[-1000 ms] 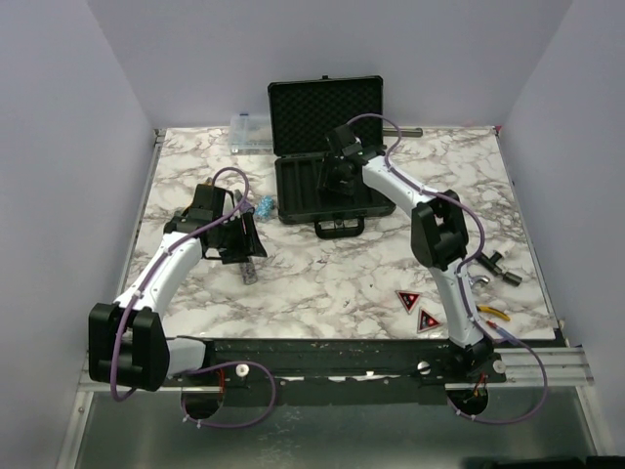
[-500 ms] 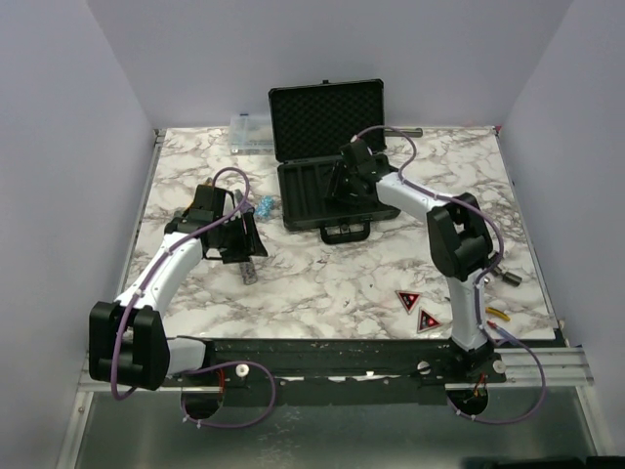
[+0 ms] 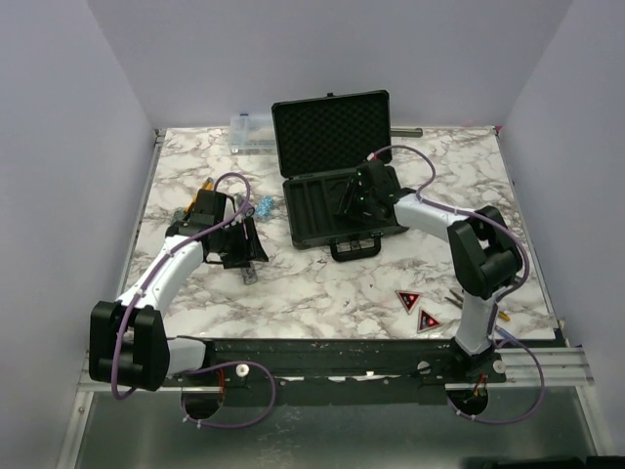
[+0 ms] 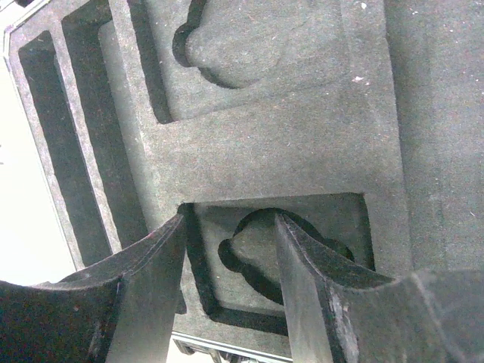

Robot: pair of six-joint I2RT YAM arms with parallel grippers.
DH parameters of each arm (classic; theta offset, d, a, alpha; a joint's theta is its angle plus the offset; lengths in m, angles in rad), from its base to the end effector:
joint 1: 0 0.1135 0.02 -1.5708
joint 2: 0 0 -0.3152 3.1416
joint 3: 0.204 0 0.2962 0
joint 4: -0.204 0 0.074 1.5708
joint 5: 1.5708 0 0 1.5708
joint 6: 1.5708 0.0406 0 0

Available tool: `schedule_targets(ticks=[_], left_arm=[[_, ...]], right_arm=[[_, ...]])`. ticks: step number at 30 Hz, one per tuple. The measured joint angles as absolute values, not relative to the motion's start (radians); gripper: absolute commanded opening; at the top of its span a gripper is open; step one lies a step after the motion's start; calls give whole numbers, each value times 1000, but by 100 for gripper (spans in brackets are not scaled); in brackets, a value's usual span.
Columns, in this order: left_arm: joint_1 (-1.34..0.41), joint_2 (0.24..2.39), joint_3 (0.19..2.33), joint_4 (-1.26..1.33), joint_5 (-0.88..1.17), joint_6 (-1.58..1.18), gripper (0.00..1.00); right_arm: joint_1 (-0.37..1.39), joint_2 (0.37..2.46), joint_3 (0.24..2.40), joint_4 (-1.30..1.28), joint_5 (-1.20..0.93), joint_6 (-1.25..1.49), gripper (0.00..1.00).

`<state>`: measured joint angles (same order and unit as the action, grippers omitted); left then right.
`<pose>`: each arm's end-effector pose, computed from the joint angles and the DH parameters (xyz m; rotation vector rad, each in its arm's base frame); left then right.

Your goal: Pack up texas hold em set

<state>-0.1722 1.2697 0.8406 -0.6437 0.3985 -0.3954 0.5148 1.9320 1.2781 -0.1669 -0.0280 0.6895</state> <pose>0.2618 -0.0615 0.2505 -0.1621 2.6858 -0.7122 0.4139 0.2355 0.1957 0.2025 2.4684 0.5807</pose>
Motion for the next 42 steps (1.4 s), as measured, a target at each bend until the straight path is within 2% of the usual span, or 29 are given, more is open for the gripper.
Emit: schedule_targets(ticks=[12, 18, 22, 26, 32, 35, 42], left_arm=[[-172, 1256, 822, -637, 401, -407, 56], [-173, 1242, 816, -636, 394, -411, 50], [-173, 1243, 816, -636, 371, -411, 49], [-173, 1243, 817, -638, 334, -419, 51], [-173, 1243, 817, -667, 252, -453, 62], [-172, 1242, 817, -686, 210, -465, 66], [-172, 1248, 834, -697, 161, -479, 67]], right_arm=[[515, 1813, 1109, -105, -36, 723, 53], [515, 1764, 1081, -171, -35, 724, 55], [515, 1754, 1097, -233, -31, 710, 58], [516, 1751, 1133, -314, -12, 688, 67], [516, 1743, 1187, -448, -4, 655, 85], [518, 1735, 1224, -497, 1, 640, 88], [518, 1700, 1299, -569, 13, 616, 92]])
